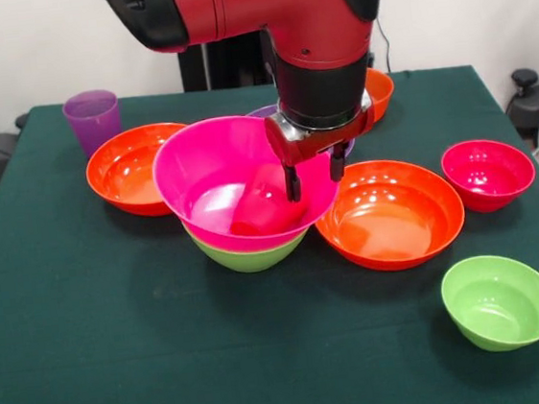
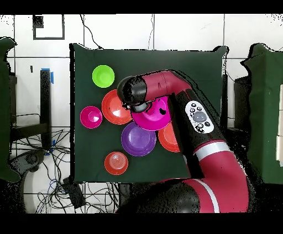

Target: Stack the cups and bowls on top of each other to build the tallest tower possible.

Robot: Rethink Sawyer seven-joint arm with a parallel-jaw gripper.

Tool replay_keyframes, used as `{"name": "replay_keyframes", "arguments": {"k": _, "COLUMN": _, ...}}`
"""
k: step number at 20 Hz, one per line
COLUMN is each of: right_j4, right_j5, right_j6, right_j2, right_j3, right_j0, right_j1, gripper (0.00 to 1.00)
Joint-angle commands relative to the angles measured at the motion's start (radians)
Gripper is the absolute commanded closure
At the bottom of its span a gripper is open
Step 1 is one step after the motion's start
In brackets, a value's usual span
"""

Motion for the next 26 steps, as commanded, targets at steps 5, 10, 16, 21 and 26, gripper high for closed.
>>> {"name": "replay_keyframes", "arguments": {"k": 5, "right_j4": -0.025, "right_j5": 0.009, "right_j6": -0.141, "right_j2": 0.000, "right_j3": 0.073, "right_j0": -0.017, "right_j1": -0.015, "gripper": 0.00}}
{"name": "replay_keyframes", "arguments": {"k": 10, "right_j4": 0.006, "right_j5": 0.027, "right_j6": -0.157, "right_j2": 0.017, "right_j3": 0.118, "right_j0": -0.052, "right_j1": -0.068, "gripper": 0.00}}
{"name": "replay_keyframes", "arguments": {"k": 16, "right_j4": 0.014, "right_j5": 0.034, "right_j6": -0.192, "right_j2": 0.033, "right_j3": 0.146, "right_j0": -0.094, "right_j1": -0.097, "gripper": 0.00}}
{"name": "replay_keyframes", "arguments": {"k": 21, "right_j4": 0.015, "right_j5": 0.044, "right_j6": -0.214, "right_j2": 0.050, "right_j3": 0.157, "right_j0": -0.115, "right_j1": -0.110, "gripper": 0.00}}
{"name": "replay_keyframes", "arguments": {"k": 26, "right_j4": 0.000, "right_j5": 0.029, "right_j6": -0.247, "right_j2": 0.075, "right_j3": 0.161, "right_j0": -0.130, "right_j1": -0.089, "gripper": 0.00}}
